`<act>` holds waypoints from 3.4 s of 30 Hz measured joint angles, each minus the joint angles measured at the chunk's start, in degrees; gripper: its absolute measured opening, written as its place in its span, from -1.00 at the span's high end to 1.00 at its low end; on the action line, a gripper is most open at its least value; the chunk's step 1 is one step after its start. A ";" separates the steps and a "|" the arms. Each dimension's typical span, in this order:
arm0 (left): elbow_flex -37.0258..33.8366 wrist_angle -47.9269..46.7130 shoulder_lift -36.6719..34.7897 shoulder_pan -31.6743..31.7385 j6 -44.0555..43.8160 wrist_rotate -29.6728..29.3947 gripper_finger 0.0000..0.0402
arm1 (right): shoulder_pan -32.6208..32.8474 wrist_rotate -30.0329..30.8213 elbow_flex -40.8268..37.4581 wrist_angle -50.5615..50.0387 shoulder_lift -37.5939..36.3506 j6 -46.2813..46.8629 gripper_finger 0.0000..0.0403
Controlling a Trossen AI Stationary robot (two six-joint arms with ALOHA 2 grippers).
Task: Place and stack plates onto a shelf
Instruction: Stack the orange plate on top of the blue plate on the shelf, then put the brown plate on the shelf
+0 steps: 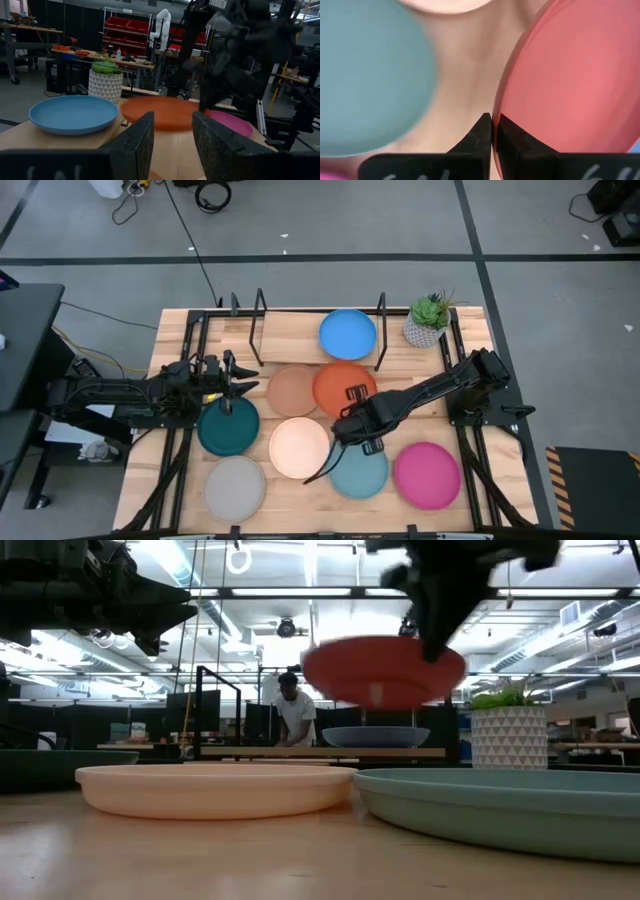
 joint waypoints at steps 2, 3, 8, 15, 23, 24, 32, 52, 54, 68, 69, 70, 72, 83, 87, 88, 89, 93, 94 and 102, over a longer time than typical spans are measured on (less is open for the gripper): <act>0.00 0.00 0.00 0.02 0.00 0.00 0.30 | -1.03 3.57 1.47 -0.66 0.00 -2.67 0.89; 0.00 0.00 0.01 0.02 0.00 0.00 0.30 | -1.79 4.75 1.84 -0.62 0.00 -4.11 0.88; 0.00 0.00 0.00 0.02 0.04 0.00 0.30 | -7.69 4.91 2.24 -0.16 0.02 -11.51 0.87; 0.00 0.00 0.02 0.00 0.57 0.00 0.30 | -19.70 2.13 2.24 0.45 0.02 -16.83 0.87; 0.00 -0.02 0.01 0.02 0.55 0.01 0.30 | -31.19 -1.10 -2.22 8.37 0.00 -18.69 0.88; 0.00 -0.03 0.00 0.00 0.55 0.02 0.30 | -32.05 -2.04 -3.42 10.17 0.03 -19.51 0.88; 0.00 -0.06 0.02 0.00 0.54 0.00 0.30 | -34.17 -6.71 -8.16 17.06 0.04 -22.37 0.83; 0.00 -0.05 0.01 0.02 0.50 0.00 0.30 | -31.17 -10.07 -7.91 15.28 0.04 -20.20 0.59; 0.00 -0.06 0.00 0.02 0.50 0.01 0.30 | -30.49 -6.33 -6.54 13.63 0.04 -19.42 0.59; 0.00 -0.02 0.01 0.02 0.39 0.00 0.30 | -18.65 -10.66 -3.60 21.84 1.81 -21.28 0.59; 0.00 -0.01 0.00 0.02 0.35 0.00 0.30 | -17.74 -10.67 -3.62 22.95 2.83 -21.77 0.59; 0.00 0.00 0.01 0.02 0.33 0.00 0.30 | -17.06 -10.94 -3.62 24.21 3.85 -22.02 0.59; 0.00 0.00 0.00 0.02 0.04 0.00 0.30 | -16.18 -12.52 -3.62 25.67 6.22 -22.21 0.59; 0.00 -0.29 0.00 0.06 -2.18 0.02 0.30 | -16.04 -9.15 2.94 26.51 17.15 -31.51 0.59; 0.33 -3.50 -0.56 0.08 -3.22 1.80 0.30 | -16.05 -9.35 3.31 26.85 17.97 -34.79 0.59; 0.94 -5.41 -1.00 0.08 -3.23 2.43 0.30 | -16.05 -9.35 3.23 26.90 17.97 -35.10 0.59; 1.89 -7.48 -1.44 0.06 -3.23 3.14 0.30 | -16.05 -9.35 2.99 27.31 17.97 -35.27 0.59; 5.31 -17.47 -2.87 0.04 -3.23 4.56 0.30 | -16.16 -9.19 2.81 27.25 17.71 -35.30 0.59; 5.55 -18.81 -3.04 0.06 -3.24 4.53 0.30 | -16.18 -8.83 2.84 27.08 17.52 -35.30 0.59; 5.55 -19.49 -3.13 0.06 -3.17 4.55 0.30 | -16.12 -12.45 3.60 26.40 16.46 -35.54 0.57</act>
